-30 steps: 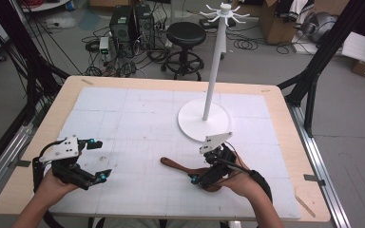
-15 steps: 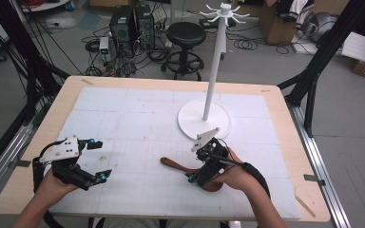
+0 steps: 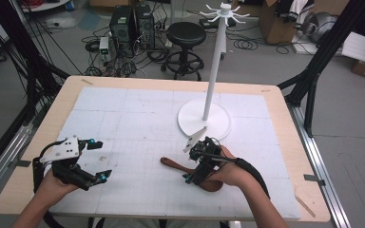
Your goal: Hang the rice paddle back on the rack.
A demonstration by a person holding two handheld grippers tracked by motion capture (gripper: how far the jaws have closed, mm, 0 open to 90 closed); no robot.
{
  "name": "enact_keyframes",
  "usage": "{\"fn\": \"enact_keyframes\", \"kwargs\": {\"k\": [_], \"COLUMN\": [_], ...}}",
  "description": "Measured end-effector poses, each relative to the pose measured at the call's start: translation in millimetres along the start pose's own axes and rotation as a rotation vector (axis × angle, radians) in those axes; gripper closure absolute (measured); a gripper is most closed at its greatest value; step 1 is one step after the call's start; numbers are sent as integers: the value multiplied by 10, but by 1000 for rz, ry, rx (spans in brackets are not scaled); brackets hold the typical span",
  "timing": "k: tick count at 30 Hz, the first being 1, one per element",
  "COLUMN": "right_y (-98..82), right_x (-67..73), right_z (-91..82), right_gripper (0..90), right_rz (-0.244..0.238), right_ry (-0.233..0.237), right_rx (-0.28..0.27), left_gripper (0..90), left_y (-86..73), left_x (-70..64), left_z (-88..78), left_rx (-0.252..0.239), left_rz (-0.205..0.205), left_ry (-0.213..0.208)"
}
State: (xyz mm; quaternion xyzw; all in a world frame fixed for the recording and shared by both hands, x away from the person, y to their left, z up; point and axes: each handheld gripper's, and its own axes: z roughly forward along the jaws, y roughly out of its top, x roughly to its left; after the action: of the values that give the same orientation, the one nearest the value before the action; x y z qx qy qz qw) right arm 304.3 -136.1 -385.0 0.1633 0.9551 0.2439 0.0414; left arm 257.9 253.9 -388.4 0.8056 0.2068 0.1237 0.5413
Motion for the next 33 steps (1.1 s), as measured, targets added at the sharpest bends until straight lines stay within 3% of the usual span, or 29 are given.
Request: {"fn": "enact_keyframes", "kwargs": {"k": [25, 29, 33], "right_y": [267, 288, 293], "right_x": [28, 15, 3], "right_z": [354, 374, 401], "right_gripper": [54, 153, 188], "right_rz": [0, -6, -17], "right_ry": [-59, -40, -39], "right_rx": [244, 267, 300], "left_gripper": [17, 17, 17], "left_y": [-1, 0, 0], "left_x": [-15, -14, -14], "left_z": [4, 3, 1], "left_rx": [6, 7, 7], "left_rz": [5, 8, 9], "left_ry": [3, 1, 4]}}
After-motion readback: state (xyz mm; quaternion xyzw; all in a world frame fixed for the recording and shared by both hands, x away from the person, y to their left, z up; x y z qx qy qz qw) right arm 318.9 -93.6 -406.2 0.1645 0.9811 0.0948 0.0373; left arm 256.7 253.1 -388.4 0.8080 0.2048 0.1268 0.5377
